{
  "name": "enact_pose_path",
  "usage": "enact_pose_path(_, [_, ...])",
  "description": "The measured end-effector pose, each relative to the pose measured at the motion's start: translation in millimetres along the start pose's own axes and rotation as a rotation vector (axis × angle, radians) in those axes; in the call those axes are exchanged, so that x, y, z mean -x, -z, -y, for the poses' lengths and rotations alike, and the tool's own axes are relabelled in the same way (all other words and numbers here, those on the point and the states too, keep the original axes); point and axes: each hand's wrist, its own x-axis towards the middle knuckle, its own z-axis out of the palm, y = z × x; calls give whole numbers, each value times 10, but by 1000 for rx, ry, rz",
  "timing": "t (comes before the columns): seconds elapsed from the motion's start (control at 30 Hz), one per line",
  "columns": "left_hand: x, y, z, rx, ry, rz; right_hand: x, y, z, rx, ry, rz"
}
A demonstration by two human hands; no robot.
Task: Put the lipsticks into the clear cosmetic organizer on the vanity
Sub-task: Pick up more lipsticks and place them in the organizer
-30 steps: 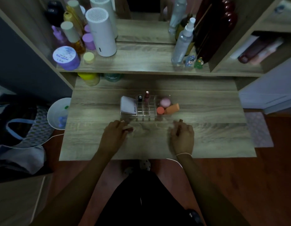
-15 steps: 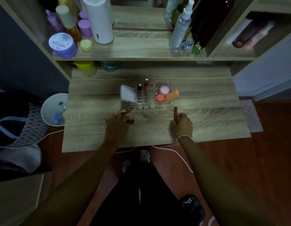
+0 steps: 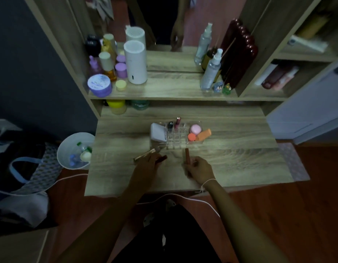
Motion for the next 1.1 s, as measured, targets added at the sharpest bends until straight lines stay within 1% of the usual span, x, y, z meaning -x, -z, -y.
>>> enact_pose_path(0.17, [-197, 86, -106, 139, 19, -21, -103, 125, 218, -86, 46, -20])
enact_pose_path(0.27, [-430, 88, -192, 124, -41, -29, -249, 220, 321, -96, 121, -27])
enact_pose_path(0.33, [-629, 77, -240, 129, -49, -41, -356, 286, 412, -91, 155, -19])
enact_pose_path(0.5, [-999, 15, -280, 217, 8, -93, -610, 404, 555, -91, 242, -45])
enact_pose_path(0.7, [-1186, -100, -238, 152, 22, -169, -847, 416, 639, -72, 302, -110])
enact_pose_path(0.93, [-1248, -136, -104, 148, 80, -177, -1086, 379, 713, -104, 331, -207])
enact_pose_path(1.1, [-1269, -157, -73, 174, 117, -157, -1188, 310, 721, -73, 337, -227])
